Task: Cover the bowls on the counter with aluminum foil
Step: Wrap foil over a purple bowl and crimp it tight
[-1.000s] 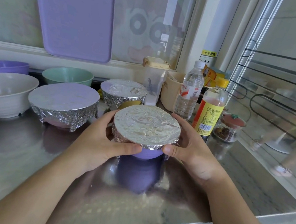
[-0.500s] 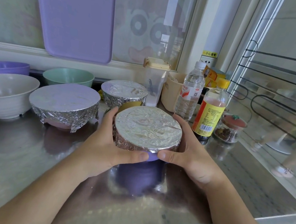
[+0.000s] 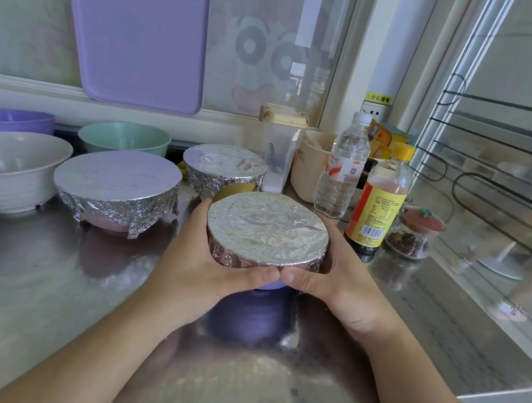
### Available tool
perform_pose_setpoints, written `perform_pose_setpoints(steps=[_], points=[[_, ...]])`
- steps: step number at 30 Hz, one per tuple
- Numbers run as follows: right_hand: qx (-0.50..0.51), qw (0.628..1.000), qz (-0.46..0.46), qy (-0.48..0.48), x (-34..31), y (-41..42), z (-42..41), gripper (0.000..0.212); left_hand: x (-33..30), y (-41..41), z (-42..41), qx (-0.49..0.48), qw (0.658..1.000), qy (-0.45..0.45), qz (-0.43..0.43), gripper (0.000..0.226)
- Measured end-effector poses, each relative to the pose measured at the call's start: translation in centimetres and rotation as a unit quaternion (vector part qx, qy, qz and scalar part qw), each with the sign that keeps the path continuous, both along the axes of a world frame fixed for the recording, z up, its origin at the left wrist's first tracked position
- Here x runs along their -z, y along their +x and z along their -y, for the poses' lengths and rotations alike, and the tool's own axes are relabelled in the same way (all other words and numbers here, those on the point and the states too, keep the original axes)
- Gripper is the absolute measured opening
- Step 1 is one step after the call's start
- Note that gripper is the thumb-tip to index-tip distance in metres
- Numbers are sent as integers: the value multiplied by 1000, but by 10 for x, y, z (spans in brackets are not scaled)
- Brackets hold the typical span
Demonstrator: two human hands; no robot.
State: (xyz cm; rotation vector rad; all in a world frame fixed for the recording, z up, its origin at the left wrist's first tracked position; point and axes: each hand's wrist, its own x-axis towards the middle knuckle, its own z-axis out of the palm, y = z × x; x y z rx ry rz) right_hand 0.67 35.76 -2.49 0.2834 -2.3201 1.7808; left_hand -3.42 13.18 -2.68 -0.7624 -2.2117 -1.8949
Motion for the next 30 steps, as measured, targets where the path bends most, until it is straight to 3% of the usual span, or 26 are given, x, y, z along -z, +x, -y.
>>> perform_pose_setpoints(steps=[9,15,20,26,30], points=[[20,1000,8,2,4,1,-1,103,5,-1,1,-8,1000,4,20,102],[23,1000,3,-3,5,1,-2,105,4,1,1,-11,999,8,36,94],[32,999,-4,-1,7,-1,-3,109,9,-4,3,-7,999,9,45,117],[-3,1000,9,7,5,1,-4,110,9,-8,6,9,999,-7,38,127],[-27,1000,7,0,-1,5,-4,101,5,-9,9,38,998,-6,44,115]])
